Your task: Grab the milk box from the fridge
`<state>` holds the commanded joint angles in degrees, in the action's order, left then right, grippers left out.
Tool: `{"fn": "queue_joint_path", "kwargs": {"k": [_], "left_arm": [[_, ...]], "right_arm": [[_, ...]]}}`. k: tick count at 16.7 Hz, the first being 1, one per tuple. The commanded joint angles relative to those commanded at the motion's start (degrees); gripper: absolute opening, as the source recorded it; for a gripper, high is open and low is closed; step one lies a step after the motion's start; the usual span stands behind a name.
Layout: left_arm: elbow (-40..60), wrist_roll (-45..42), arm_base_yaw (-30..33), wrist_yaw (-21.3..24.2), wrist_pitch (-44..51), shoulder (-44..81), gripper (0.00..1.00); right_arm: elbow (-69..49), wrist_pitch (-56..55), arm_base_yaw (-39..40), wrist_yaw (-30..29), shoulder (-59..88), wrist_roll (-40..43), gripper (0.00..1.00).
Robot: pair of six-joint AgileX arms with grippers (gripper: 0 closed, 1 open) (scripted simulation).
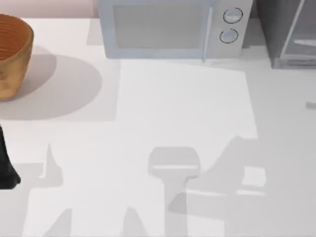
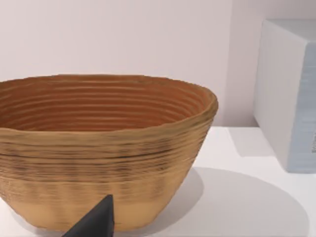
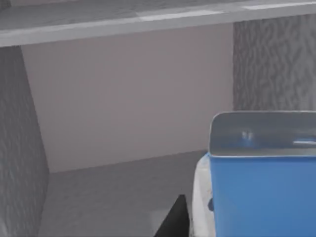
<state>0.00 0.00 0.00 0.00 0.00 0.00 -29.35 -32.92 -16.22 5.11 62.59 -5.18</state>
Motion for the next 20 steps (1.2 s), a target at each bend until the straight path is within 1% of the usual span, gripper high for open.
{"fn": "queue_joint_path", "kwargs": {"k": [6, 10, 14, 20], "left_arm": [[0.0, 0.0, 0.0, 0.0, 0.0, 0.0, 1.0], [0.0, 0.0, 0.0, 0.0, 0.0, 0.0, 1.0], [0.0, 0.0, 0.0, 0.0, 0.0, 0.0, 1.0], [0.0, 0.0, 0.0, 0.0, 0.0, 0.0, 1.0]], "right_arm": [[16.9, 20.4, 7.2, -3.8, -37.3, 1.3, 0.0], [25.1, 28.9, 12.6, -4.8, -54.4, 3.5, 0.0], [29.1, 32.7, 16.0, -5.1, -62.1, 5.1, 0.0], [29.2, 32.8, 16.0, -5.1, -62.4, 5.0, 0.0]]}}
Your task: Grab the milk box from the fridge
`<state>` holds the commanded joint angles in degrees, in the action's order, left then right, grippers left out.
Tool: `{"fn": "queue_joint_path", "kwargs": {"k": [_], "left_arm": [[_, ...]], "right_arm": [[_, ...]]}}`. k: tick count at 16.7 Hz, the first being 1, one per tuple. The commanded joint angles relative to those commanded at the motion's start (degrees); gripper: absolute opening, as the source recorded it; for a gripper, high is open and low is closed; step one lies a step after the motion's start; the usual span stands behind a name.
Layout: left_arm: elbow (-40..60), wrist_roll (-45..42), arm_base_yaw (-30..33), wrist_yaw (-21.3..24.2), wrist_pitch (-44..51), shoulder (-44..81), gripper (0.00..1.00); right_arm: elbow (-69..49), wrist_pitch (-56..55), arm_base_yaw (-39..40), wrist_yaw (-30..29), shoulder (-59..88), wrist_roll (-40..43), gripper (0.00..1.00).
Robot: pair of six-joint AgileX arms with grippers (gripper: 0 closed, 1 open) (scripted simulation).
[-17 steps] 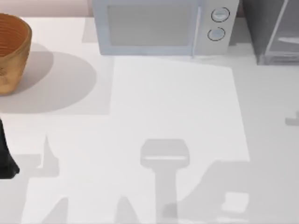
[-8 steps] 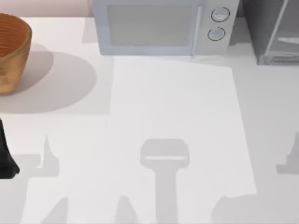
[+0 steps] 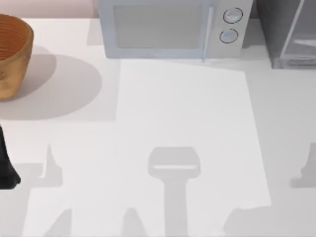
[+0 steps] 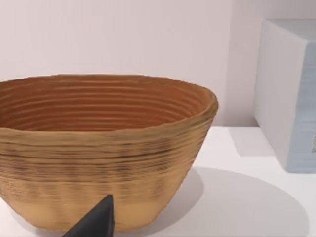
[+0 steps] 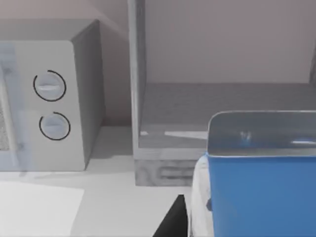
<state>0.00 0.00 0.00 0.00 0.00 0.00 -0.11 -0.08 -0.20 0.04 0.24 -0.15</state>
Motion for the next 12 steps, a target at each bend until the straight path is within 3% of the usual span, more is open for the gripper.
{"fn": "queue_joint_path", "kwargs": {"k": [4, 12], "left_arm": [[0.0, 0.0, 0.0, 0.0, 0.0, 0.0, 1.0], [0.0, 0.0, 0.0, 0.0, 0.0, 0.0, 1.0]], "right_arm": [[-1.3, -3.1, 0.9, 0.9, 4.2, 0.1, 0.0], [-7.6, -18.8, 4.6, 4.8, 26.0, -0.1, 0.0]]}}
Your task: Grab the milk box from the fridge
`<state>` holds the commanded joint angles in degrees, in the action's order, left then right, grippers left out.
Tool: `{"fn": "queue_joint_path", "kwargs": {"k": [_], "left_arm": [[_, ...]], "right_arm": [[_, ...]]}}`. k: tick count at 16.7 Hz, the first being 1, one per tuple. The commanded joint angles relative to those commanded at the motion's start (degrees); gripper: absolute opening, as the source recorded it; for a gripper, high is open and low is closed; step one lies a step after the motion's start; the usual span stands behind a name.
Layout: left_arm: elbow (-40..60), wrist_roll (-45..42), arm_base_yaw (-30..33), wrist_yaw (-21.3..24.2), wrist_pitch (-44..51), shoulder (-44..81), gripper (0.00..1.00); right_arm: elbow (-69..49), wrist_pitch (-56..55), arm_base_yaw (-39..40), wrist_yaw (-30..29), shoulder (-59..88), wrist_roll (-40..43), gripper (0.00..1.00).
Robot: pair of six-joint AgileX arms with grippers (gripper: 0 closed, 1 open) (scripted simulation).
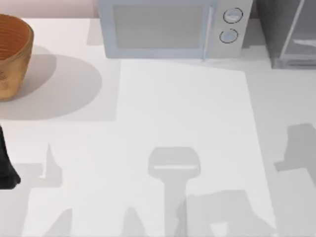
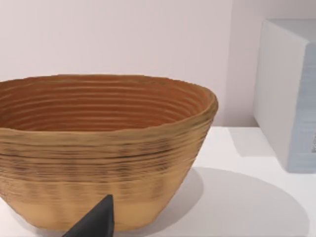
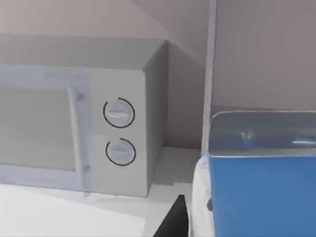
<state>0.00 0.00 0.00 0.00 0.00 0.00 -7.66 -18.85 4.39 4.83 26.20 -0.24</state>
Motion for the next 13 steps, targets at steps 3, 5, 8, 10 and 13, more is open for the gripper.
{"fn": "queue_joint_path", "kwargs": {"k": [3, 5, 8, 10, 13], "left_arm": [[0.0, 0.0, 0.0, 0.0, 0.0, 0.0, 1.0], [0.0, 0.0, 0.0, 0.0, 0.0, 0.0, 1.0], [0.0, 0.0, 0.0, 0.0, 0.0, 0.0, 1.0], [0.0, 0.0, 0.0, 0.0, 0.0, 0.0, 1.0], [0.0, 0.0, 0.0, 0.0, 0.0, 0.0, 1.0]], "right_arm": [[-2.3, -5.9, 1.3, 1.4, 8.2, -0.2, 0.0], [-3.9, -9.8, 2.2, 2.3, 13.7, -0.3, 0.0], [-6.3, -15.8, 3.5, 3.6, 21.9, -0.4, 0.0], [-7.9, -19.8, 4.1, 4.3, 27.4, -0.4, 0.0], [-10.3, -25.7, 5.3, 5.6, 35.7, -0.3, 0.0]]}}
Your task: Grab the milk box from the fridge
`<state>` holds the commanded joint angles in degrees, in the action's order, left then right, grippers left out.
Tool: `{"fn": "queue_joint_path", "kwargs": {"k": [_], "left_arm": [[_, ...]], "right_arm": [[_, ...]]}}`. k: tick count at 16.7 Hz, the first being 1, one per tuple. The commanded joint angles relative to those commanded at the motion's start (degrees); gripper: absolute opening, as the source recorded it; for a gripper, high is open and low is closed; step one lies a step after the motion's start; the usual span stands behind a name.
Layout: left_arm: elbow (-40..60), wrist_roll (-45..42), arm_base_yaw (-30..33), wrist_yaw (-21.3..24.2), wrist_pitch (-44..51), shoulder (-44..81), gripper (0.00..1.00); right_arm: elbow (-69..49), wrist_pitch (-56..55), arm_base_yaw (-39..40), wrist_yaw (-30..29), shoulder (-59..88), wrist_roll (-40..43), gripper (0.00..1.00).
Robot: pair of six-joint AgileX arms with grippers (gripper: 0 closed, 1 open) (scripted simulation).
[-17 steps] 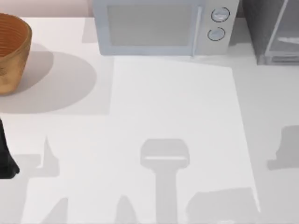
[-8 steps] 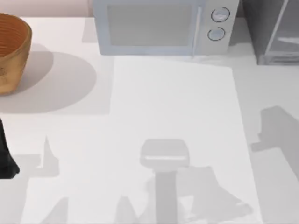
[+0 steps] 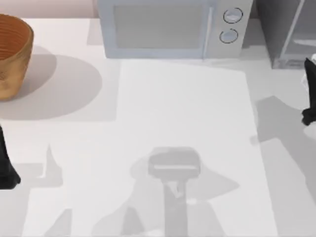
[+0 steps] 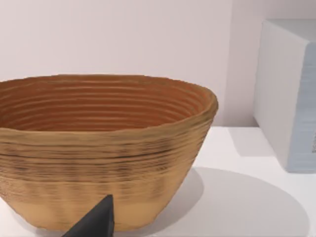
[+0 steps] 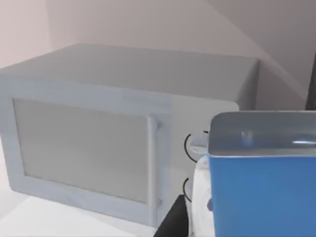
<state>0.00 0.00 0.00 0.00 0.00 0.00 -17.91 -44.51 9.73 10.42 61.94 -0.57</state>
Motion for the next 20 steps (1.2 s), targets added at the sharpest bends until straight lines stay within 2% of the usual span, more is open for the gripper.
{"fn": "queue_joint_path", "kwargs": {"k": [20], "left_arm": [[0.0, 0.0, 0.0, 0.0, 0.0, 0.0, 1.0]], "right_arm": [[-16.1, -40.0, 9.4, 9.7, 55.5, -0.5, 0.0]]}}
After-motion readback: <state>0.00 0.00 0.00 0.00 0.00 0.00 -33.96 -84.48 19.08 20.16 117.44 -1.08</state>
